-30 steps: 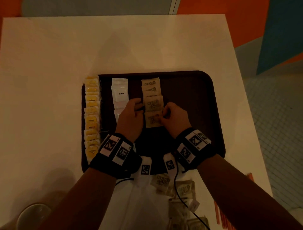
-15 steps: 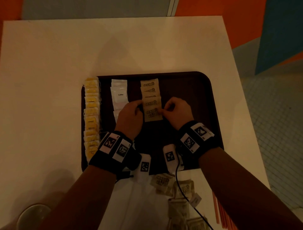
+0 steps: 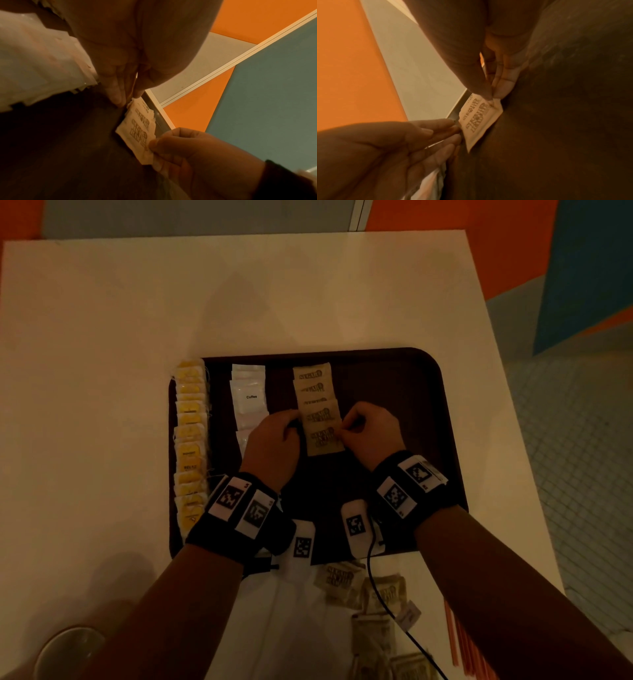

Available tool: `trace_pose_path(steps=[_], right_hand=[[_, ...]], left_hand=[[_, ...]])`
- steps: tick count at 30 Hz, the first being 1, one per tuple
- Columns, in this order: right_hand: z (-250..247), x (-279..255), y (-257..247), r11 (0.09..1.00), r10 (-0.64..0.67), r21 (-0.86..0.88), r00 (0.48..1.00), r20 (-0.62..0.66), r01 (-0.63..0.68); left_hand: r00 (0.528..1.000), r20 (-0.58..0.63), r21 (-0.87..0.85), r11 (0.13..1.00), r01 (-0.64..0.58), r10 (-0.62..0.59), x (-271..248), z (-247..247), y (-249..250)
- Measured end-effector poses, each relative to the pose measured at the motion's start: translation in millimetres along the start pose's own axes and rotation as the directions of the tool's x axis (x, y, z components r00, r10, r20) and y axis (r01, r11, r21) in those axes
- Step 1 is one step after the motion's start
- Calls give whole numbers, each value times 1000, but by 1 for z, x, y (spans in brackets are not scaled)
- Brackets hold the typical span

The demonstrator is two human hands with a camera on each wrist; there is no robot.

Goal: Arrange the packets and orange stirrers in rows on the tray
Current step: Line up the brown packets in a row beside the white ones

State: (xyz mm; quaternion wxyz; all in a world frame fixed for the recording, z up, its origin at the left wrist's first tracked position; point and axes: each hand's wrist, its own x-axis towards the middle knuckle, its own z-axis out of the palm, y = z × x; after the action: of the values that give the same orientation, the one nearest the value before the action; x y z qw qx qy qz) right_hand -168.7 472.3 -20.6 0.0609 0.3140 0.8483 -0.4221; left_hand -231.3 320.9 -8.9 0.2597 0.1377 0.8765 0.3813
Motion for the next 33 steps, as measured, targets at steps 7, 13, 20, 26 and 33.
trace_pose_path(steps=[7, 13, 20, 26, 33], right_hand=[[-1, 0, 0, 1000, 18, -2, 1000, 0, -18], [-1, 0, -3, 1000, -10, 8, 999, -46, 10], [-3, 1, -7, 998, -12, -61, 999, 42, 14], [-6, 9, -11, 999, -25, 31, 999, -45, 27], [2, 18, -22, 954, -28, 299, 999, 44, 14]], left_hand=[[999, 40, -50, 999, -20, 22, 1, 0, 5], [999, 39, -34, 999, 3, -1, 6, 3, -3], [999, 41, -25, 999, 35, -34, 8, 3, -5], [1000, -2, -58, 998, 26, -26, 15, -3, 3], [997, 10, -337, 938, 81, -82, 32, 6, 2]])
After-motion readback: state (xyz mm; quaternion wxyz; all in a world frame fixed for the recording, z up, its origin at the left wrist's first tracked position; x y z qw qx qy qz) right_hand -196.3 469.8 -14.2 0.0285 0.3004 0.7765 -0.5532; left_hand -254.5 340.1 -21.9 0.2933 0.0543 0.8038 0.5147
